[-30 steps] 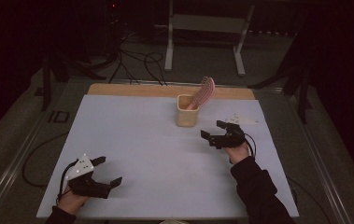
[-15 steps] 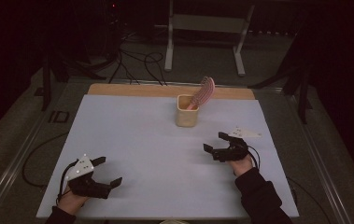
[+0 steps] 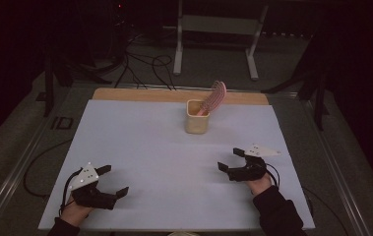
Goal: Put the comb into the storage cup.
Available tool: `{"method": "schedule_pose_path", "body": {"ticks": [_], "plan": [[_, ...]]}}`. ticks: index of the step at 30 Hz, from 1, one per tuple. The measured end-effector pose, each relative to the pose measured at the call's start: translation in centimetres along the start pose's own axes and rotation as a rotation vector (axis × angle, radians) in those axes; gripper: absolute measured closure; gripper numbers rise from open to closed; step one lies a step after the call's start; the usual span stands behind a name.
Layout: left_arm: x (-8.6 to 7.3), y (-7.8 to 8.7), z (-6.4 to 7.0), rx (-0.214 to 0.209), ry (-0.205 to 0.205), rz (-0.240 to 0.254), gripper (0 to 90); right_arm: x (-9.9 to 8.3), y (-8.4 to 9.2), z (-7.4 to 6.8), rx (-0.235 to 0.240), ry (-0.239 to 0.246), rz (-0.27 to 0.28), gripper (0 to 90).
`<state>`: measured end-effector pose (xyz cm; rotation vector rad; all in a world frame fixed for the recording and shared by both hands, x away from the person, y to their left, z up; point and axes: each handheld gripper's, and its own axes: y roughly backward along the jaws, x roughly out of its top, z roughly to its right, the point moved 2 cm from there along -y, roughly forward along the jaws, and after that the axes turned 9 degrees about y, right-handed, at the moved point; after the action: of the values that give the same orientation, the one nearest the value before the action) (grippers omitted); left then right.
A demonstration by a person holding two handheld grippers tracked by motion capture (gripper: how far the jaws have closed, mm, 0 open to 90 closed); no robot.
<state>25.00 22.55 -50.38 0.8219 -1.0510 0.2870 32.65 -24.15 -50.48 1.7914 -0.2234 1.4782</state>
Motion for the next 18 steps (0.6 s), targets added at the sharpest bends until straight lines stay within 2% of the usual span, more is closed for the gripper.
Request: {"method": "schedule_pose_path", "body": {"ticks": [12, 18], "plan": [[0.0, 0.0, 0.0, -0.004, 0.002, 0.0, 0.1, -1.6, 2.1, -1.3, -0.005, 0.031, -0.022, 9.0], [0.0, -0.1, 0.0, -0.007, -0.002, -0.003, 0.1, -2.2, 3.2, -1.5, -0.017, 0.027, -0.018, 9.0]]}}
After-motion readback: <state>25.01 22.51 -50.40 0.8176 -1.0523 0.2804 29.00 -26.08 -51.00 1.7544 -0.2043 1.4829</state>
